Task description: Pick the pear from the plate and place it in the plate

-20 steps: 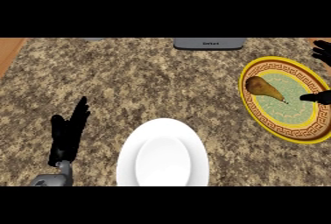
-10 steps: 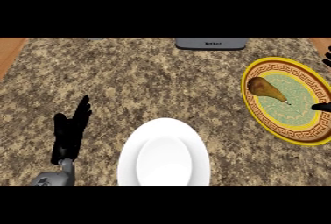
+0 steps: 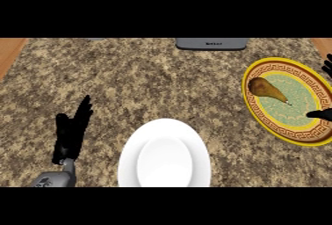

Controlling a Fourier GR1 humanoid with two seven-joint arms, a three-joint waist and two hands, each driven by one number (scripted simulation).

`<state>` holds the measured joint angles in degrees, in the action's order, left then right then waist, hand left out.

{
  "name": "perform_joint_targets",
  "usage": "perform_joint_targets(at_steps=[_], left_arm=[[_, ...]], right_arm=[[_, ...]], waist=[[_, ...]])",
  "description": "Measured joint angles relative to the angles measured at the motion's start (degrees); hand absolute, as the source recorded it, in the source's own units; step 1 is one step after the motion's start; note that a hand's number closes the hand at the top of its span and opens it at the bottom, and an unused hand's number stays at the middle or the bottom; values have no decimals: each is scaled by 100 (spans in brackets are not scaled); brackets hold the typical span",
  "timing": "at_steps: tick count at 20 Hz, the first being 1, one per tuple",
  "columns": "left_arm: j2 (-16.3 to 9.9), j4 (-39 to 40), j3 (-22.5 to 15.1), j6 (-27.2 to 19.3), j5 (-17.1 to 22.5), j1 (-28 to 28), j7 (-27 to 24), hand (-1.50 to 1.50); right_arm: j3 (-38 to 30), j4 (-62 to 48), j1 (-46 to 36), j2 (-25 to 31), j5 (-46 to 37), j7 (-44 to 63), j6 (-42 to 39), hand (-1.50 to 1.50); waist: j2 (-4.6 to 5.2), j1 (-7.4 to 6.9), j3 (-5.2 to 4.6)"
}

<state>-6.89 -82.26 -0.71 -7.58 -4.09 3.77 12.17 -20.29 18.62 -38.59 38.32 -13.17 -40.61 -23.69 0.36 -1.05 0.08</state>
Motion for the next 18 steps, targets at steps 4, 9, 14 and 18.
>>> perform_joint_targets(at_steps=[4, 9, 14, 18], left_arm=[[79, -138, -49, -39, -50, -95, 27, 0], [101, -15, -2, -3, -51, -99, -106, 0], [74, -267, -17, 40, -53, -95, 172, 0], [120, -103, 0, 26, -86, -49, 34, 0]], right_arm=[[50, -217, -83, -2, -109, -91, 255, -150], [58, -418, -110, 121, -165, -205, 345, -150], [60, -638, -106, 194, -240, -318, 528, -150], [59, -757, -31, 271, -285, -463, 616, -150]], waist=[[3, -14, 3], [9, -18, 3], [17, -47, 6], [27, -54, 7]])
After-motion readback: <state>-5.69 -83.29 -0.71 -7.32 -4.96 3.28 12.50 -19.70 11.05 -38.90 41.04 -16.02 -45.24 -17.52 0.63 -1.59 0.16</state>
